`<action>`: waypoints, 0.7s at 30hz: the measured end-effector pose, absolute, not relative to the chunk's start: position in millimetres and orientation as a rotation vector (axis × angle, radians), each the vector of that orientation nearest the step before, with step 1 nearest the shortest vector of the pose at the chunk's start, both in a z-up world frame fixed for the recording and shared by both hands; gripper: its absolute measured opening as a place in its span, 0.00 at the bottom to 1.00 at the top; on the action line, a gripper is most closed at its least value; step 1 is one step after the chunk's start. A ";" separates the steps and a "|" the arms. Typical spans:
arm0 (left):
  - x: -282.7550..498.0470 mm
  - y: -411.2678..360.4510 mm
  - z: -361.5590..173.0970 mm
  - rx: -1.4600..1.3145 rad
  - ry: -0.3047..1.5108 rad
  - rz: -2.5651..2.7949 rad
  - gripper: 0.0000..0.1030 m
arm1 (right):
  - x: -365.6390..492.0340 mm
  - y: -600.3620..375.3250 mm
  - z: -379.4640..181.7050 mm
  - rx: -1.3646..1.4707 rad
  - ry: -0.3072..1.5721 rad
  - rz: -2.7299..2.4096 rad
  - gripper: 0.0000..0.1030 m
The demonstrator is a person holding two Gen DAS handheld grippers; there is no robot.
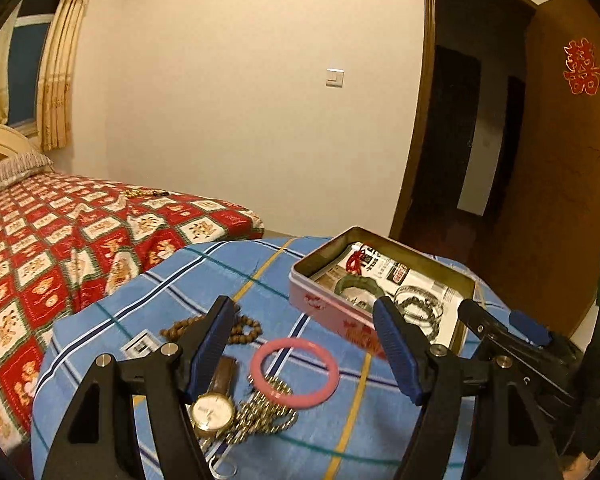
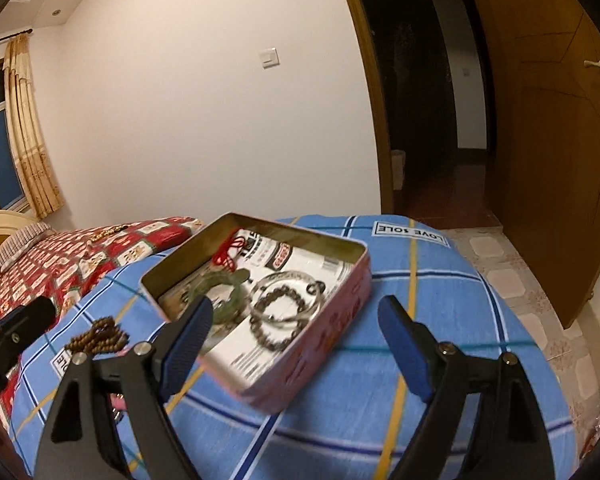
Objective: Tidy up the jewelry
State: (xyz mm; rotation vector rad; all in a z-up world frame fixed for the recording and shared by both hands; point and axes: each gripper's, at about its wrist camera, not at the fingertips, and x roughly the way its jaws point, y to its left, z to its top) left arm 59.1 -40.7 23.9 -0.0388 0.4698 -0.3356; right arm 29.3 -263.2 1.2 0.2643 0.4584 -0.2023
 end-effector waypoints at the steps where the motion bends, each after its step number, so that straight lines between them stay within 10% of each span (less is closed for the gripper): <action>1: 55.9 -38.5 21.4 -0.040 0.471 -0.331 0.70 | 27.3 -258.3 0.3 0.253 0.457 -0.205 0.85; 21: 17.0 -13.4 0.6 -0.042 0.474 -0.303 0.70 | 2.7 -221.9 -1.4 0.161 0.423 -0.214 0.85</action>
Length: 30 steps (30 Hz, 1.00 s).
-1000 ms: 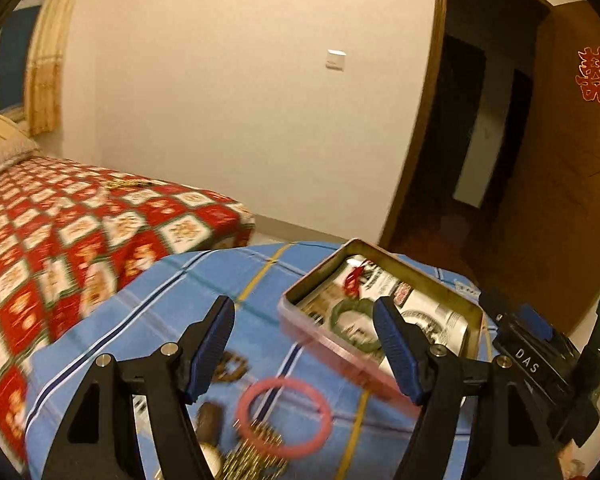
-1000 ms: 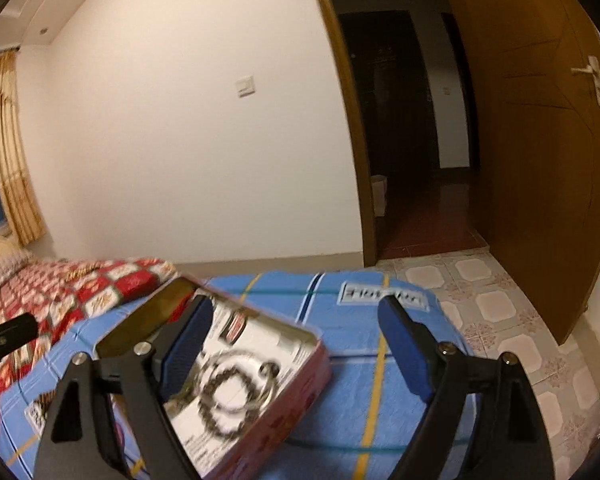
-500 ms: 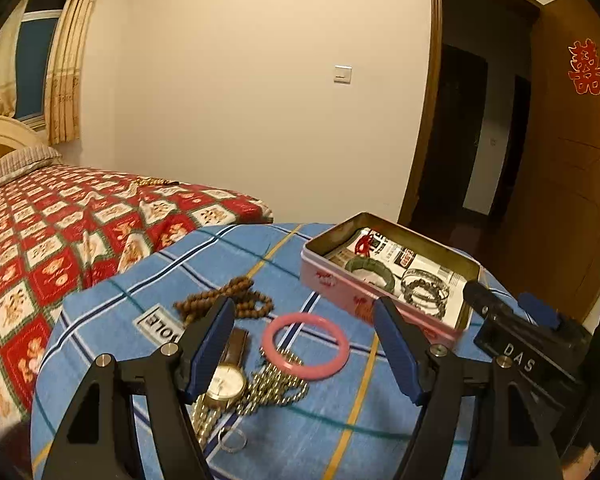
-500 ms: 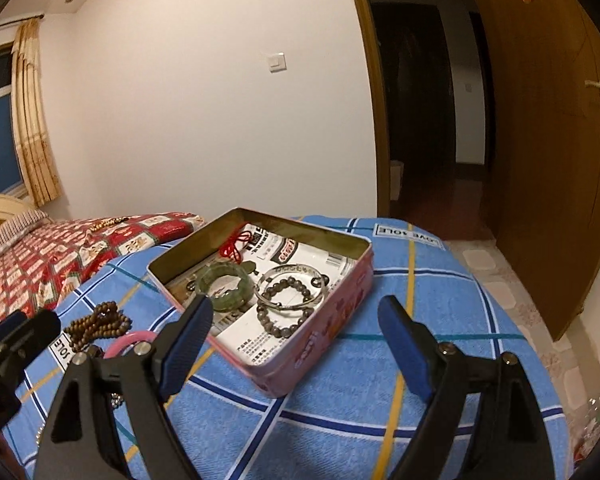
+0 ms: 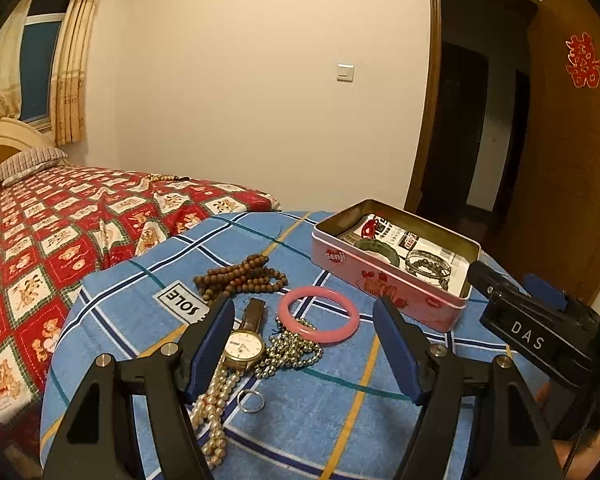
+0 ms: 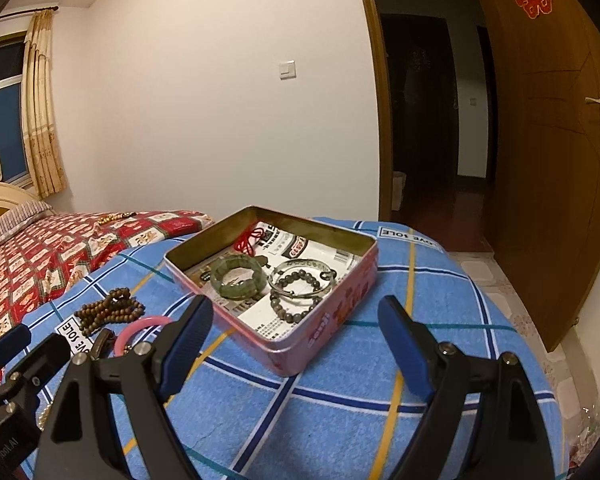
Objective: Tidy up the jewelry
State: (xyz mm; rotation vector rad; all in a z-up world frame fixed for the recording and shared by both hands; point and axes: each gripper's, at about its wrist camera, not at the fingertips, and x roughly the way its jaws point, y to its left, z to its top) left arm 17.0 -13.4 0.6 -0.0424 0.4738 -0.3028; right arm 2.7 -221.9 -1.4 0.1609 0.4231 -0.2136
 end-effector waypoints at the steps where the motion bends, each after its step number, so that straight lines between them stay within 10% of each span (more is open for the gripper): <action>1: 15.0 -11.2 1.4 -0.050 0.469 -0.306 0.70 | 1.6 -221.5 -1.6 0.163 0.424 -0.215 0.85; 25: 13.9 114.1 -7.1 -0.113 0.603 -0.138 0.70 | -10.5 -203.5 -6.1 0.224 0.492 -0.109 0.84; 30: 19.0 113.1 -16.2 -0.102 0.679 -0.198 0.70 | -8.4 -181.1 -6.8 0.186 0.548 -0.018 0.70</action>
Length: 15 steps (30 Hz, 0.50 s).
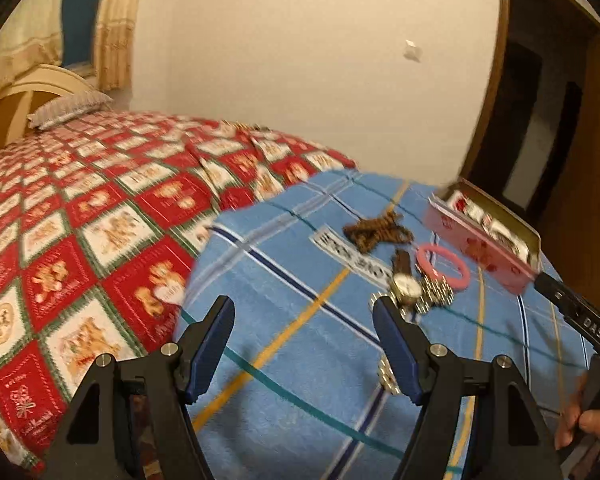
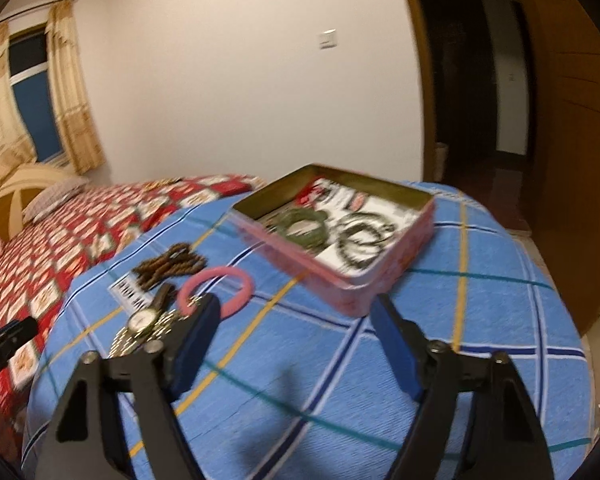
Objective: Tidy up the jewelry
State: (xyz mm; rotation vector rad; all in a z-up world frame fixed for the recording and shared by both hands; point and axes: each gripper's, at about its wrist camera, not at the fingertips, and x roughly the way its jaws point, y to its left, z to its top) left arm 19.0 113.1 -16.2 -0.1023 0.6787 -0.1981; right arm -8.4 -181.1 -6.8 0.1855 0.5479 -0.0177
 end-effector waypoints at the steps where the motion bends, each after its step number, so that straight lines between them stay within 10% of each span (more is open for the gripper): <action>1: 19.5 109.3 -17.7 -0.101 0.692 -0.222 0.70 | -7.6 -177.0 -7.7 0.181 0.558 0.004 0.65; 10: 35.6 50.8 -34.6 0.044 0.804 -0.358 0.68 | -2.7 -153.7 -11.5 0.102 0.589 0.039 0.63; 15: 54.0 42.9 -50.4 0.057 0.927 -0.358 0.38 | -0.4 -158.3 -13.8 0.128 0.605 0.041 0.63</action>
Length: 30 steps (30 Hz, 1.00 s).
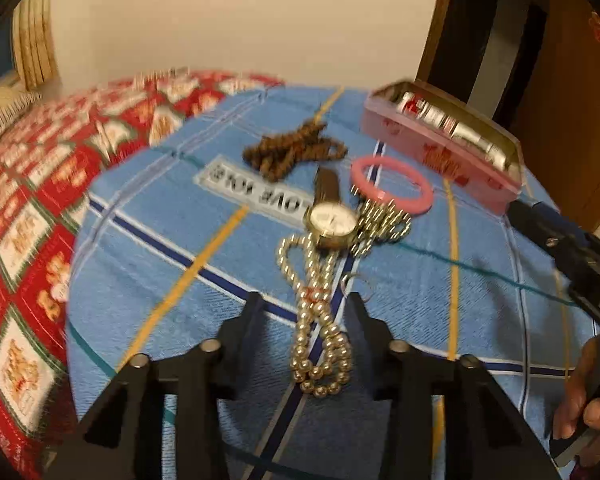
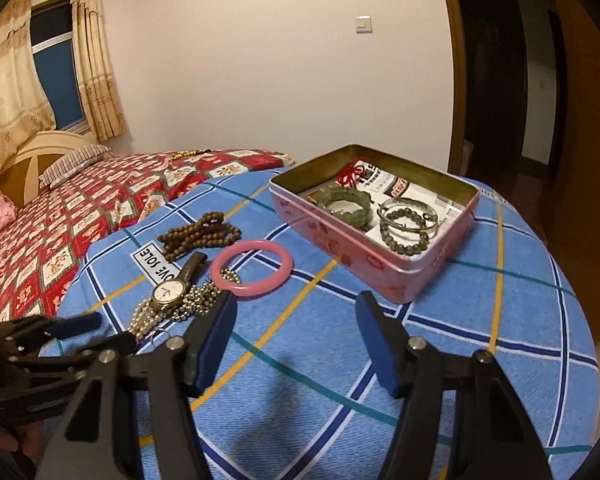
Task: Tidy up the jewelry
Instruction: 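Grasp the pearl necklace with left tool while right tool moves to the silver ring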
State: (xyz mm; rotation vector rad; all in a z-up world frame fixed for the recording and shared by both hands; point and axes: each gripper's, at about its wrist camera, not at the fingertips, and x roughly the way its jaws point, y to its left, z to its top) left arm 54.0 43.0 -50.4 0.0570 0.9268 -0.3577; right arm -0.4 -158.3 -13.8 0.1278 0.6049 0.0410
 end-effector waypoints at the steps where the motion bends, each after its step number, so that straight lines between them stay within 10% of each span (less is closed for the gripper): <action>1: 54.6 45.0 -49.0 0.043 0.919 -0.361 0.38 | 0.0 -158.4 -14.1 0.129 0.608 0.041 0.63; 9: 51.6 30.2 -50.7 0.147 0.917 -0.361 0.36 | 4.6 -155.3 -17.1 0.121 0.635 0.048 0.63; 12: 52.6 32.3 -50.2 0.137 0.917 -0.377 0.13 | 4.7 -155.1 -17.1 0.121 0.632 0.048 0.63; 30: 31.4 95.3 -22.9 -0.173 0.694 -0.345 0.02 | 16.7 -117.5 -28.7 0.089 0.726 0.273 0.59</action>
